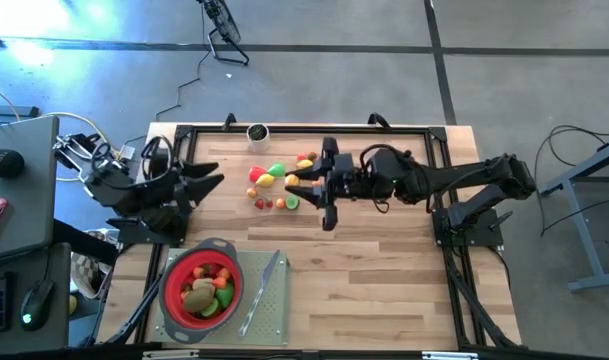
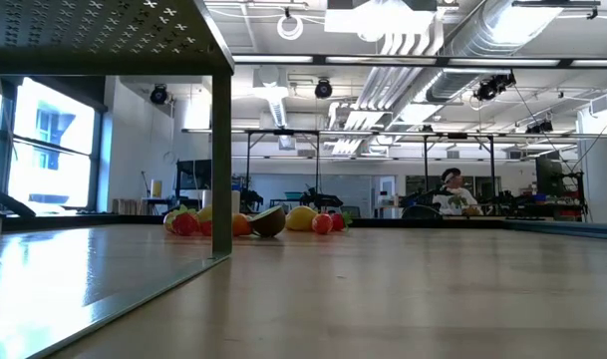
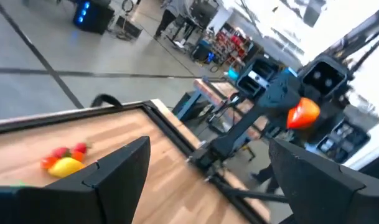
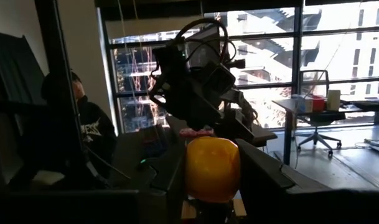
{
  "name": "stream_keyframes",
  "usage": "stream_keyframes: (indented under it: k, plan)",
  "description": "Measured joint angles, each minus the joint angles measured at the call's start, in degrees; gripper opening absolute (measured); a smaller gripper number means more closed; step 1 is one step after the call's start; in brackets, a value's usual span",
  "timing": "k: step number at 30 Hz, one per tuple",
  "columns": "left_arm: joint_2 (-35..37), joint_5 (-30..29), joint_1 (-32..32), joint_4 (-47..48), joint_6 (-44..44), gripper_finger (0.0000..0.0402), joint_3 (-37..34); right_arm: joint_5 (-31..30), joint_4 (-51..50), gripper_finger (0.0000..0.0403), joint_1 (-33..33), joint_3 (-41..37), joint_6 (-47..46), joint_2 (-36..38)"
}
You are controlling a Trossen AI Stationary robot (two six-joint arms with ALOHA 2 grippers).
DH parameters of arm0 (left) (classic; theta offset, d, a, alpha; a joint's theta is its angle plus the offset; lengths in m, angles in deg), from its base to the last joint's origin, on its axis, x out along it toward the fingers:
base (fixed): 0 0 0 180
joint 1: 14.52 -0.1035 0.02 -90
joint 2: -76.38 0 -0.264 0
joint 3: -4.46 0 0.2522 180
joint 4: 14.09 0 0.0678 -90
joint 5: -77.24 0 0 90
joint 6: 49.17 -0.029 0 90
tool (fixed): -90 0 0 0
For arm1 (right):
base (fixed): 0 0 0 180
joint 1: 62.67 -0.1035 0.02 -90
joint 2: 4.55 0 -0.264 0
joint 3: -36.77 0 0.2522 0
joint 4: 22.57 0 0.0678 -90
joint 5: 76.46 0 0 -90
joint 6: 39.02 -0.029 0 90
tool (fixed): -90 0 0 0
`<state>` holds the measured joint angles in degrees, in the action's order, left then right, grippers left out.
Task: Pick & Place Fruit
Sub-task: Put the pear into the red strainer bowl on the shelf
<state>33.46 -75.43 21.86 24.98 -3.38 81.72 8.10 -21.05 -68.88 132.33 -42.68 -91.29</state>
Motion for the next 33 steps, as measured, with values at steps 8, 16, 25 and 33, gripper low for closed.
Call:
stream_keyframes:
  k: [8, 16, 25, 33]
  plan:
    - [-1.1, 7.1, 0.0, -6.9, 8.9, 0.0321, 0.0, -0.4, -0.5, 0.0119, -0.3, 0.0, 2.7, 0.0]
    - [-6.9, 17.1, -10.7, -10.1, 10.0, 0.0321, 0.0, -0.6, -1.7, 0.0115, -0.1, 0.0, 4.0, 0.0]
    - [-18.5, 48.1, -29.0, -29.9, 9.0, 0.0321, 0.0, -0.5, -4.2, 0.0113, -0.1, 0.0, 3.6, 0.0]
    - [-25.8, 57.2, -33.5, -37.3, 16.6, 0.0321, 0.0, -0.3, -10.5, 0.012, -0.1, 0.0, 0.6, 0.2]
